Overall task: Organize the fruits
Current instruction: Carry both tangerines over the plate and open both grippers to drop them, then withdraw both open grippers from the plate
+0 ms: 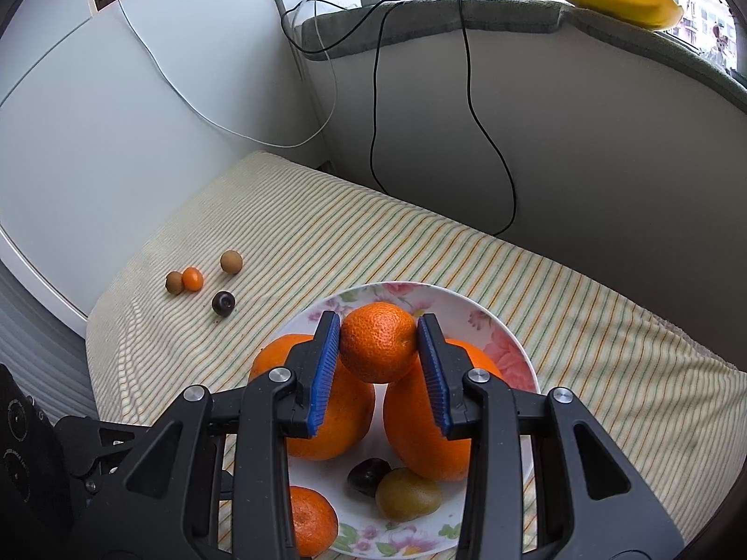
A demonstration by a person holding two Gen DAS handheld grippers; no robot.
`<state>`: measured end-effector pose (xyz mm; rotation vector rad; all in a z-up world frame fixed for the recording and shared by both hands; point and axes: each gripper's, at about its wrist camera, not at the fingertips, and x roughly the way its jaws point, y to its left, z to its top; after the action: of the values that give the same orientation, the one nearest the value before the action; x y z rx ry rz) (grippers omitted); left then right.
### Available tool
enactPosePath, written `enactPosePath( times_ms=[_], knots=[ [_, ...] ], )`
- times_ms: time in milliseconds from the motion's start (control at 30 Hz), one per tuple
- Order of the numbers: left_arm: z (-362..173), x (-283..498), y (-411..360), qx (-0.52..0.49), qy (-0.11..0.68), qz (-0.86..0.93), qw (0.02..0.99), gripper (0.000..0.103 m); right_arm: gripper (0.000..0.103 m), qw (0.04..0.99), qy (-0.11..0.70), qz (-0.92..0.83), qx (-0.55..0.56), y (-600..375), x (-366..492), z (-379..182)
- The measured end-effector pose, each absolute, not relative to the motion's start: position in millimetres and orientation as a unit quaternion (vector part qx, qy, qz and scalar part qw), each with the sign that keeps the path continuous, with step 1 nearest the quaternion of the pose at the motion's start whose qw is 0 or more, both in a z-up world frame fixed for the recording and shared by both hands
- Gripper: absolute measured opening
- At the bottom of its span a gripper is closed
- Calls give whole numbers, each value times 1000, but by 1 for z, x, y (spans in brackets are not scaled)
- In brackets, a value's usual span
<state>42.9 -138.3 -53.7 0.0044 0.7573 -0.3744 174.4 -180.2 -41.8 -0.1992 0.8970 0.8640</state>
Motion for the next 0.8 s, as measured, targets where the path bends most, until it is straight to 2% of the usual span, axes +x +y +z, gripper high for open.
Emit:
enactPosePath(
  times_ms=[333,367,400,467,567,667,800],
  knots=[
    [-57,44,-140,5,374,-171,911,38,38,809,419,401,-96,-178,175,-43],
    [-58,44,-139,4,374,-169,912,46,44,810,419,399,-98,-178,175,-43],
    [-57,43,-139,3,371,-168,913,50,56,812,417,396,-99,-178,174,-43],
    [-55,42,-137,1,366,-166,916,51,66,816,411,396,-94,-180,174,-41],
    [-54,41,-135,-1,365,-163,917,55,69,819,406,396,-89,-182,174,-37],
    [-55,39,-134,-4,366,-162,916,55,74,821,404,394,-89,-183,173,-35],
    [-55,37,-133,-4,365,-162,917,56,75,822,401,394,-89,-184,171,-34]
  ],
)
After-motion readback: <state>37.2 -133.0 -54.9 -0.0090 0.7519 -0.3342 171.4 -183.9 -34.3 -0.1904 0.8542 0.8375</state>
